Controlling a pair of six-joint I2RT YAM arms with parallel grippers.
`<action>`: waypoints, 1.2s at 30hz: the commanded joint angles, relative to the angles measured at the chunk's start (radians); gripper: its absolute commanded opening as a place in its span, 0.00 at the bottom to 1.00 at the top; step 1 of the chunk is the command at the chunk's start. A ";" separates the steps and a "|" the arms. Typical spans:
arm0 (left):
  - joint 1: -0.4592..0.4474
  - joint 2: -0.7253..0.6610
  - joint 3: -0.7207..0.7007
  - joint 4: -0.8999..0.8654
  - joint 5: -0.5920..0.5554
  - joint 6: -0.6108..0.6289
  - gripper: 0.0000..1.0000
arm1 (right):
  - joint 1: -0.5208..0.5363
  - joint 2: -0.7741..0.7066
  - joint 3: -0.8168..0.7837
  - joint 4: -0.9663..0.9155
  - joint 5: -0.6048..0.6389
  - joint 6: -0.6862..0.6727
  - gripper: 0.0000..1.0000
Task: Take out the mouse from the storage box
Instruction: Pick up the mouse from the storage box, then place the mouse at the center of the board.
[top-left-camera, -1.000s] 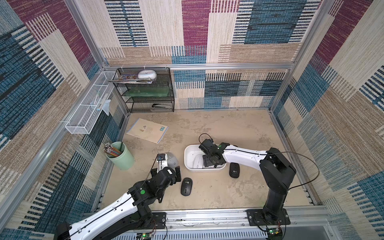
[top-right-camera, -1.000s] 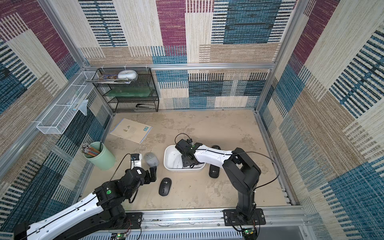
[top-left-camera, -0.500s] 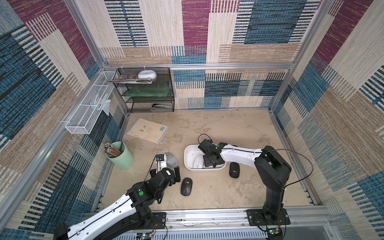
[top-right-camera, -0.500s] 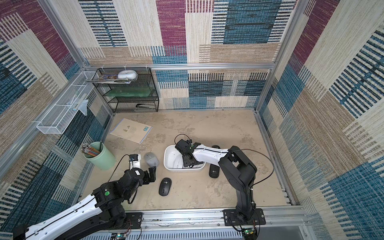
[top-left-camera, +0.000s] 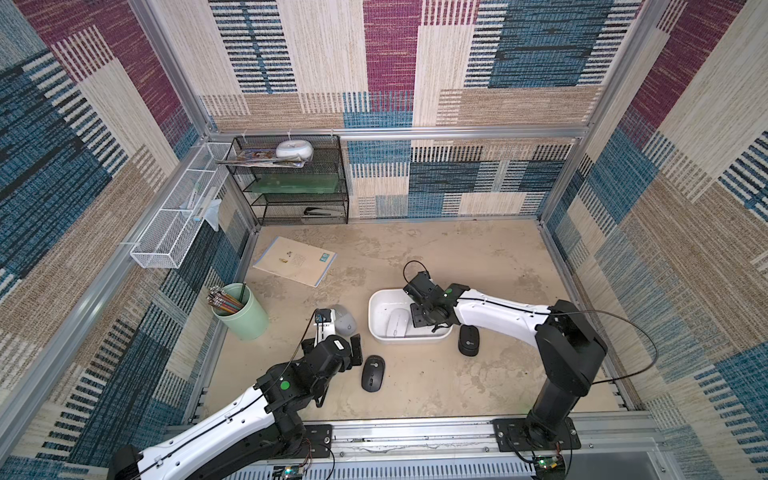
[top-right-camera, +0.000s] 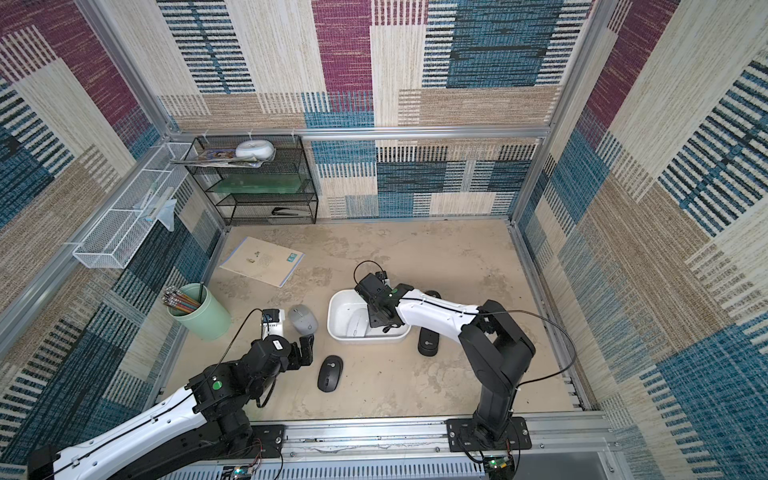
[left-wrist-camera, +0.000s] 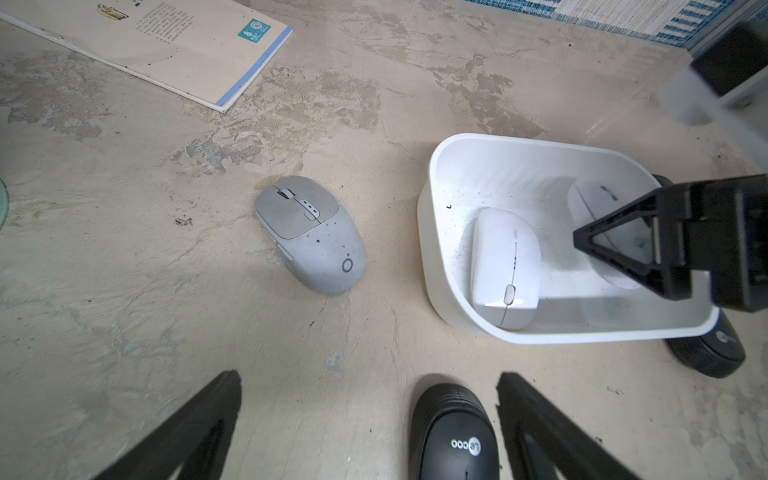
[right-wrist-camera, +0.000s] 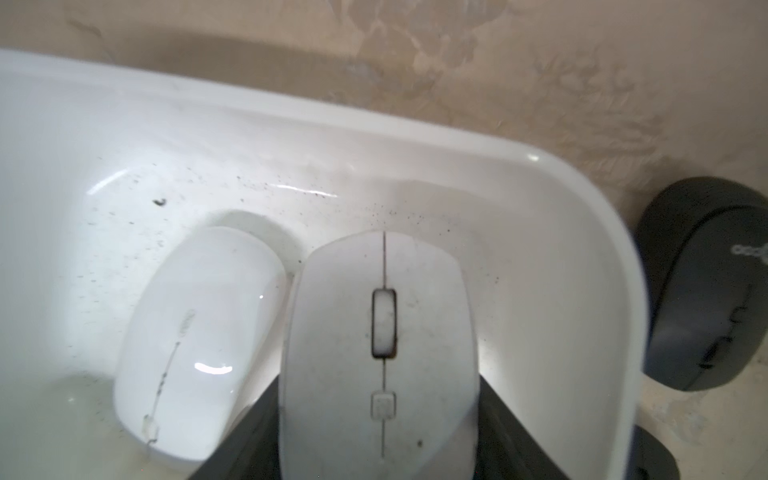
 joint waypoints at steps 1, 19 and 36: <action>0.001 0.008 0.009 0.022 0.001 0.008 1.00 | 0.008 -0.086 -0.010 -0.020 0.031 -0.020 0.54; 0.002 0.114 0.049 0.097 0.030 0.034 1.00 | 0.203 -0.565 -0.366 -0.101 -0.089 0.095 0.51; 0.004 0.249 0.139 0.106 0.146 0.064 1.00 | 0.294 -0.445 -0.566 0.083 -0.130 0.178 0.58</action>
